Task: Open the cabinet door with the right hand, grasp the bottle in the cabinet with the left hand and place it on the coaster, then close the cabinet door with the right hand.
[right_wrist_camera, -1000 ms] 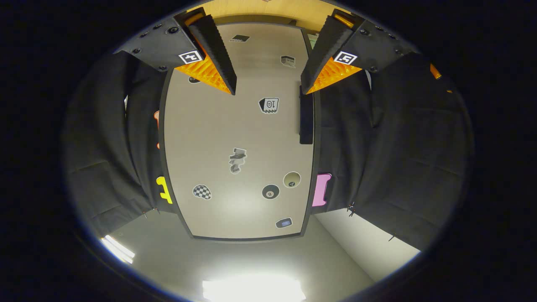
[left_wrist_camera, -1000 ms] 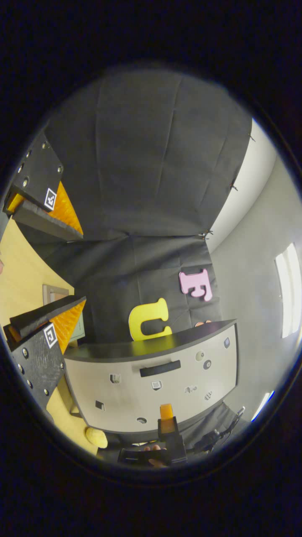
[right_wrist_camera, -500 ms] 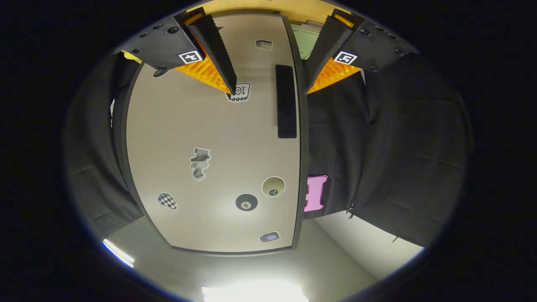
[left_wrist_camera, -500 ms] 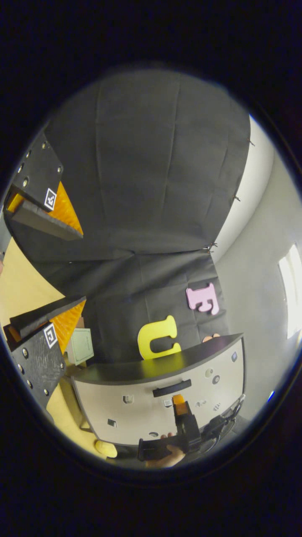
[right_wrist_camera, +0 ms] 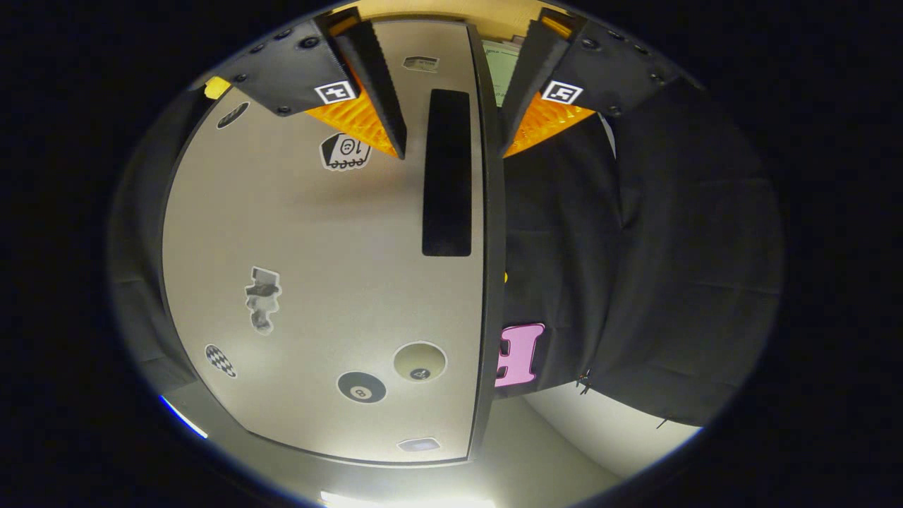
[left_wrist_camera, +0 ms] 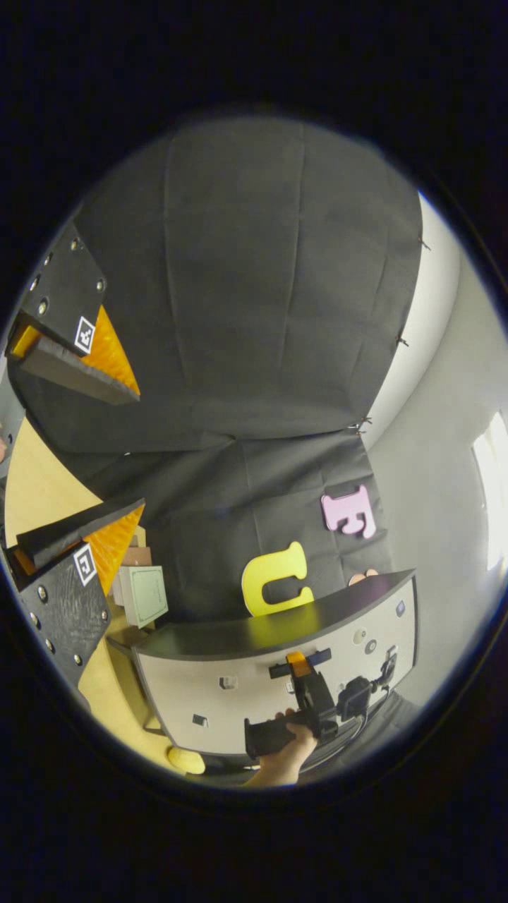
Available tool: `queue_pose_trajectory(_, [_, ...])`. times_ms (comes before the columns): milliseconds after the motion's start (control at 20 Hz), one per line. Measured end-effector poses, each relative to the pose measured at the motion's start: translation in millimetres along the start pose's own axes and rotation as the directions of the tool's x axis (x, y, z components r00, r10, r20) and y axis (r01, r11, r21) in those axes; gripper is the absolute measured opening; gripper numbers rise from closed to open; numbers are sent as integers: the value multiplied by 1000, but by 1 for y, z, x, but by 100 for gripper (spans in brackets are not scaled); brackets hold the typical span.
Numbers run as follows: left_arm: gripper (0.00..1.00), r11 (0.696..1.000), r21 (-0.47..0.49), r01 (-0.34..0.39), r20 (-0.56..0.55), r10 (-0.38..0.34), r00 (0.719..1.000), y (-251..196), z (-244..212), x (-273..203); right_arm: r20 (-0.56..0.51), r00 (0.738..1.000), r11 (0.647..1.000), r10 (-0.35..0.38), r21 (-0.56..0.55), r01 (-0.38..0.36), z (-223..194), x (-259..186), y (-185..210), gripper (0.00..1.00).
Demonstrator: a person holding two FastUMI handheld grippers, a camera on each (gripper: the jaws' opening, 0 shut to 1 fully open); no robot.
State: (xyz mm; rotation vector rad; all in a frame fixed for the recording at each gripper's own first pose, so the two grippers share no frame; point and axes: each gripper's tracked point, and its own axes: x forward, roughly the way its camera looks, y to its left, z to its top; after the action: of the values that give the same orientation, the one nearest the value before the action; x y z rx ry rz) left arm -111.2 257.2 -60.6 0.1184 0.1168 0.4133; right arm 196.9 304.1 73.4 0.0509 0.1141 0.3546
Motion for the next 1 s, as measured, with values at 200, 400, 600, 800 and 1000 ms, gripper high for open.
queue_pose_trajectory(200, [80, 1000, -10, -10, -2, 10, 1000, 2, -1, -1, -64, 996, 998, -55, -8, 55, -4, 2, -4, 48])
queue_pose_trajectory(400, [80, 1000, -26, -11, 1, 11, 1000, 3, -1, -2, -120, 992, 999, -43, -5, 43, -8, 7, -5, 24])
queue_pose_trajectory(600, [80, 999, -46, 0, 14, 1, 1000, 1, -1, -1, -141, 989, 999, 32, -8, -34, -7, -2, -4, 16])
queue_pose_trajectory(800, [82, 998, -43, 39, 38, -37, 999, -3, 5, -1, -142, 987, 997, 82, 20, -80, -8, -6, -6, 16])
queue_pose_trajectory(1000, [80, 994, -37, 103, 63, -101, 993, -22, 26, -7, -163, 977, 990, 137, 53, -130, -11, -15, -9, 16])
